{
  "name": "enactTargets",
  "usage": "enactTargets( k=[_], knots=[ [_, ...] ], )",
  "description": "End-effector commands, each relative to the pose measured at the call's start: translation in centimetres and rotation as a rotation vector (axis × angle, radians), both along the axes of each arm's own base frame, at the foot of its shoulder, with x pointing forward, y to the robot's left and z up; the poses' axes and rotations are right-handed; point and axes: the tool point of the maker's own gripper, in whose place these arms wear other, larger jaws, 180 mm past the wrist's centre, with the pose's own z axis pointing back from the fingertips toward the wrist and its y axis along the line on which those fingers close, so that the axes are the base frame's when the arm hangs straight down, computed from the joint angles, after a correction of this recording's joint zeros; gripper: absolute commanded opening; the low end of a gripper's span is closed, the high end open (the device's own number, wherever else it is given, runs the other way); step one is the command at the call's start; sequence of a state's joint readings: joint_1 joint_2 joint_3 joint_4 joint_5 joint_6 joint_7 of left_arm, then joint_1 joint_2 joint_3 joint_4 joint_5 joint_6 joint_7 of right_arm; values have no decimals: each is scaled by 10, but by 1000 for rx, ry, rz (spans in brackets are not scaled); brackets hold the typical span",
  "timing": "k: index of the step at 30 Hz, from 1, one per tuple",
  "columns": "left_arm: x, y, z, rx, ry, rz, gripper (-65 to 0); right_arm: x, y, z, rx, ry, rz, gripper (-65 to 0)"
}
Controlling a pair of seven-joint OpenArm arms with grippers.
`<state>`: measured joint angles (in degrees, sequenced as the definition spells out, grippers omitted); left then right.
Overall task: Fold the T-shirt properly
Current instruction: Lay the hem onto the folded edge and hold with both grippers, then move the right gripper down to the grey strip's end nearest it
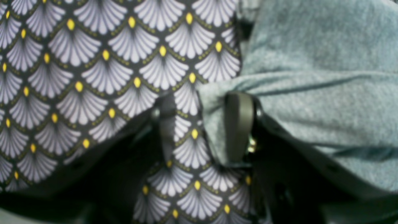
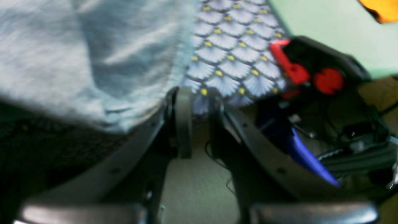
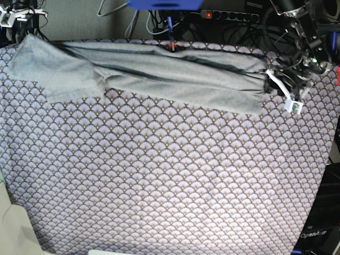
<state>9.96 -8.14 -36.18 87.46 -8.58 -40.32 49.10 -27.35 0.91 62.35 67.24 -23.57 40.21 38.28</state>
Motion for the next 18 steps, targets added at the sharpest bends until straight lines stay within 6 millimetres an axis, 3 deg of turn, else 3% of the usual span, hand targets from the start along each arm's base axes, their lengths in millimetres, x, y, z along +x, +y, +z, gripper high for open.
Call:
enactTargets(
  k=[1,6,12,18],
  knots=[
    [4,9,8,25,-21,5,-391,-2,-9,10,-45,4,15,-537],
    [3,15,10,32,-26,19,-390,-2,-33,24,-105,-9,-27,-538],
    [2,31,16,41,-41,68,-388,8,-88,71,-227,-148,-178,-540],
    [2,34,17,42,-48,80,-388,40,-116,109,-288,-311,-253,-540]
  ],
)
